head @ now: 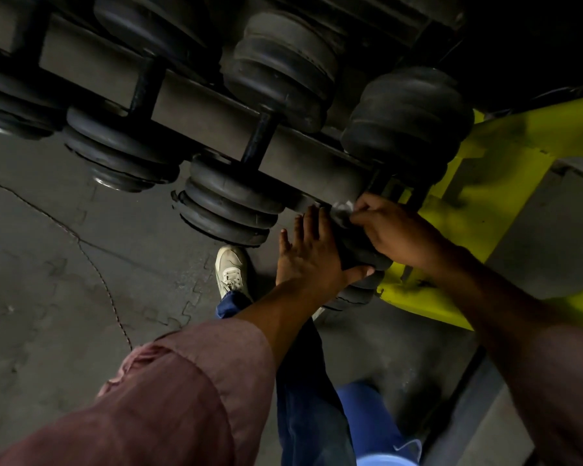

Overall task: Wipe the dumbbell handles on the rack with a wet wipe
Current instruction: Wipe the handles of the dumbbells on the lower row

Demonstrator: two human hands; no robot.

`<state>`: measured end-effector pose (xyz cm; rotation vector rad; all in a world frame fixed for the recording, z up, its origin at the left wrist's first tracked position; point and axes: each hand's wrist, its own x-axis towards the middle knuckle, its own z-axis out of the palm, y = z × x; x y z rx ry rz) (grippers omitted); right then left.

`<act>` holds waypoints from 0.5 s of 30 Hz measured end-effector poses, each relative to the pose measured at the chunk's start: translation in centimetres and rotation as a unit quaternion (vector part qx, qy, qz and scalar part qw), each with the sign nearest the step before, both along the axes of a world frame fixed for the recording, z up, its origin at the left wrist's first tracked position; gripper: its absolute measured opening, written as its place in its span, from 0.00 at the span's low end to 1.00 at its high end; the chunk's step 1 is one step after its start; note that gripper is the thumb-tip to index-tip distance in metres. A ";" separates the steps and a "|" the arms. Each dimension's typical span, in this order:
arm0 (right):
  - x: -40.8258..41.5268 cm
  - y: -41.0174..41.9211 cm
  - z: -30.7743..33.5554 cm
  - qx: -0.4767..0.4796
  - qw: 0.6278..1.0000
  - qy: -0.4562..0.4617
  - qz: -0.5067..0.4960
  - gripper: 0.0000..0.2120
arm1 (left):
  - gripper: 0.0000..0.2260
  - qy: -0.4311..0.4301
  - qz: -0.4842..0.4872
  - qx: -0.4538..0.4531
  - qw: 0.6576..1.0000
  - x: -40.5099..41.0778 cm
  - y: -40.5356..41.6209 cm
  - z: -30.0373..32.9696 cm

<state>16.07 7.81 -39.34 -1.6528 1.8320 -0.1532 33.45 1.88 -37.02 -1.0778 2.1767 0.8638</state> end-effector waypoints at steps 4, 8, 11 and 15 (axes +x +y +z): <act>-1.1 0.1 0.1 0.012 0.997 0.001 0.071 0.14 | 0.57 -0.003 -0.001 0.003 1.000 0.0 0.0 0.0; -1.3 0.1 0.6 0.001 0.994 0.089 0.065 0.23 | 0.57 0.000 0.005 0.002 1.000 0.1 0.1 0.0; -1.0 -0.7 1.0 -0.002 0.983 0.186 0.006 0.32 | 0.57 0.000 0.007 0.004 1.000 0.0 0.1 0.0; 0.2 -1.7 0.9 0.022 0.958 0.286 -0.001 0.29 | 0.57 0.007 0.013 -0.001 1.000 0.2 0.1 -0.1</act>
